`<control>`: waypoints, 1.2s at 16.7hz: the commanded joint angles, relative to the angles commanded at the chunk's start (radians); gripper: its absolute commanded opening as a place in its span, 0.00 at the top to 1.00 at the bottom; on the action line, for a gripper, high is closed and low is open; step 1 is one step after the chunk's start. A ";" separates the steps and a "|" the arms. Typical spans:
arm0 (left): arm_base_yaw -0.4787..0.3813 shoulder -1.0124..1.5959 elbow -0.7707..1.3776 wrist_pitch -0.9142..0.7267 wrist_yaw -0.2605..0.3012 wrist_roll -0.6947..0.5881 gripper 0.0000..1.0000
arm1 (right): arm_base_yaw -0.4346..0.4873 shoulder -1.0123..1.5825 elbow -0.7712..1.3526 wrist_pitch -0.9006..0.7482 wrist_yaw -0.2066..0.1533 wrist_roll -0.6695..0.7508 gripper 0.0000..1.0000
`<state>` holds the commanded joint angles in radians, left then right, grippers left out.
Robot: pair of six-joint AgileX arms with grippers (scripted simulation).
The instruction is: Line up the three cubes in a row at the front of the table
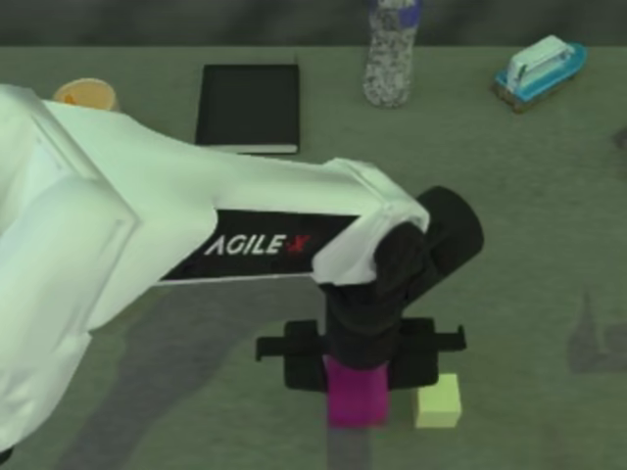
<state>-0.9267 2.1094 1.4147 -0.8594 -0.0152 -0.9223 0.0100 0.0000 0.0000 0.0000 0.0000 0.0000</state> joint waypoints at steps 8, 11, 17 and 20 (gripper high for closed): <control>0.000 0.000 0.000 0.000 0.000 0.000 0.00 | 0.000 0.000 0.000 0.000 0.000 0.000 0.00; 0.000 0.000 0.000 0.000 0.000 0.000 0.00 | 0.000 0.000 0.000 0.000 0.000 0.000 0.00; 0.008 -0.039 0.075 -0.116 -0.002 -0.006 0.00 | 0.000 0.000 0.000 0.000 0.000 0.000 0.00; 0.014 -0.078 0.137 -0.223 -0.001 -0.007 0.00 | 0.000 0.000 0.000 0.000 0.000 0.000 0.00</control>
<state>-0.9131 2.0316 1.5515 -1.0821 -0.0160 -0.9294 0.0100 0.0000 0.0000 0.0000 0.0000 0.0000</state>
